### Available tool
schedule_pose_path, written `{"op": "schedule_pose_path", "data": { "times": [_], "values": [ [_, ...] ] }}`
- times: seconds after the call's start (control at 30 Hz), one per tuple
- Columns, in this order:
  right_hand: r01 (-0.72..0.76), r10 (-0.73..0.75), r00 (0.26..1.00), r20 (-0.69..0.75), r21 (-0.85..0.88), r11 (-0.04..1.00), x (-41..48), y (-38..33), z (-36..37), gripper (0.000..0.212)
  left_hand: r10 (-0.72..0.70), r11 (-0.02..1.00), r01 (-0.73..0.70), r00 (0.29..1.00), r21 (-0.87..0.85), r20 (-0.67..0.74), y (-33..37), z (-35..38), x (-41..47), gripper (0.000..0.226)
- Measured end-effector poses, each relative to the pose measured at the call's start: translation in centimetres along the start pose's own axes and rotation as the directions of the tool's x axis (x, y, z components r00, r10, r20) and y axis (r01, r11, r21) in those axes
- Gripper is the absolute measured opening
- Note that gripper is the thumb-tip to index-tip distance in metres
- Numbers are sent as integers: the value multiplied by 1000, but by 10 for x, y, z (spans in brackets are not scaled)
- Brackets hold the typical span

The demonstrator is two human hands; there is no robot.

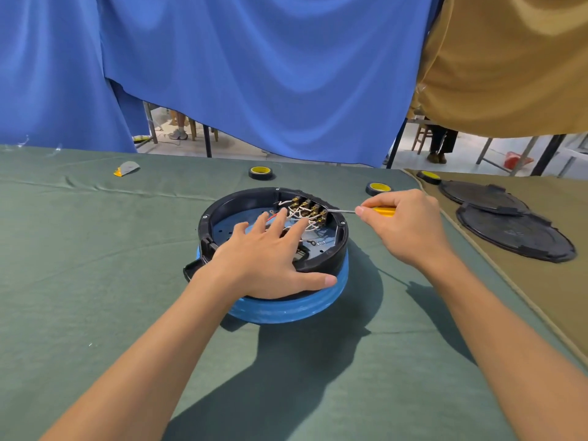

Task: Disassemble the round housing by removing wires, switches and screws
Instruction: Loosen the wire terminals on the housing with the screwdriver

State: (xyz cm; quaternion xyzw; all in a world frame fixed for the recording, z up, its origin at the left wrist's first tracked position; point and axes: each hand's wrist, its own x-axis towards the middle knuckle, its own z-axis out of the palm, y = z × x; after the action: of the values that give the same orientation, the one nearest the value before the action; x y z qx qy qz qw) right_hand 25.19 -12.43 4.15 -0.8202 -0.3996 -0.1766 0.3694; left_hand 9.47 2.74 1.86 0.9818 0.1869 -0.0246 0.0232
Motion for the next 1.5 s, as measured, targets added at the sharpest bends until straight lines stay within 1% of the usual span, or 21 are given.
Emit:
{"op": "schedule_pose_path", "data": {
  "times": [0.07, 0.13, 0.33, 0.4, 0.53, 0.67, 0.83, 0.93, 0.97, 1.03, 1.13, 1.17, 1.2, 1.23, 1.27, 1.33, 1.37, 1.4, 1.43, 1.47, 1.5],
  "values": [
    [25, -25, 999, 29, -18, 1000, 1, -2, 1, 16, -8, 1000, 8, 1000, -15, 3, 0, 0, -1, 113],
    [58, -56, 997, 47, -42, 997, 1, -6, 1, 16, 1, 1000, -1, 1000, -7, 0, 0, 0, -1, 106],
    [138, -98, 979, 178, -228, 964, 11, -20, -5, 17, 15, 1000, -15, 1000, 13, 11, 0, -3, -3, 87],
    [164, -97, 968, 230, -295, 941, 14, -27, -6, 16, -2, 1000, 2, 1000, 1, 16, 0, -2, -3, 85],
    [204, -65, 941, 333, -403, 892, 23, -37, -9, 15, -84, 996, 83, 996, 16, 11, 4, -1, -4, 88],
    [229, -44, 916, 399, -429, 874, 33, -41, -11, 14, -107, 994, 107, 994, 26, 12, 4, -3, -3, 90],
    [224, -35, 888, 459, -365, 903, 52, -37, -15, 16, -94, 995, 93, 995, 26, 39, 2, -4, -2, 93],
    [129, 28, 856, 516, -267, 955, 65, -28, -20, 14, -86, 996, 85, 995, 32, 45, 1, -5, -1, 93],
    [70, 55, 846, 531, -212, 975, 68, -25, -21, 12, -84, 996, 82, 995, 33, 47, 1, -4, -1, 93],
    [-98, 139, 820, 556, -102, 990, 74, -17, -23, 9, -82, 996, 80, 995, 36, 52, 1, -4, 0, 93],
    [-358, 289, 728, 621, -15, 934, 78, -10, -24, 12, -80, 996, 77, 995, 40, 65, 1, -4, -1, 94],
    [-417, 315, 704, 637, 12, 909, 78, -9, -24, 14, -81, 996, 78, 995, 39, 64, 1, -5, -1, 94],
    [-450, 326, 695, 641, 34, 892, 76, -8, -24, 15, -80, 996, 78, 995, 34, 61, 1, -6, -2, 92],
    [-445, 324, 710, 626, 42, 894, 74, -8, -23, 15, -76, 997, 75, 995, 23, 58, 2, -8, -3, 92],
    [-394, 303, 747, 592, 28, 918, 70, -8, -22, 13, -67, 998, 66, 996, 10, 59, 3, -9, -4, 92],
    [-196, 204, 842, 499, -70, 978, 60, -8, -22, 10, -23, 999, 26, 997, -44, 73, 4, -12, -10, 95],
    [-88, 136, 875, 465, -123, 988, 56, -9, -21, 11, 5, 994, 3, 997, -113, 73, 3, -16, -12, 94],
    [-4, 73, 891, 447, -154, 988, 51, -10, -20, 12, 29, 979, -17, 998, -203, 57, -1, -23, -12, 91],
    [47, 32, 899, 438, -169, 985, 48, -11, -20, 14, 47, 958, -40, 999, -284, 19, -5, -33, -7, 84],
    [74, 10, 903, 429, -178, 981, 46, -11, -19, 14, 56, 943, -65, 998, -327, -38, -9, -43, 2, 74],
    [90, -3, 908, 419, -187, 978, 45, -12, -18, 15, 59, 944, -89, 993, -316, -106, -13, -54, 14, 64]
  ]
}}
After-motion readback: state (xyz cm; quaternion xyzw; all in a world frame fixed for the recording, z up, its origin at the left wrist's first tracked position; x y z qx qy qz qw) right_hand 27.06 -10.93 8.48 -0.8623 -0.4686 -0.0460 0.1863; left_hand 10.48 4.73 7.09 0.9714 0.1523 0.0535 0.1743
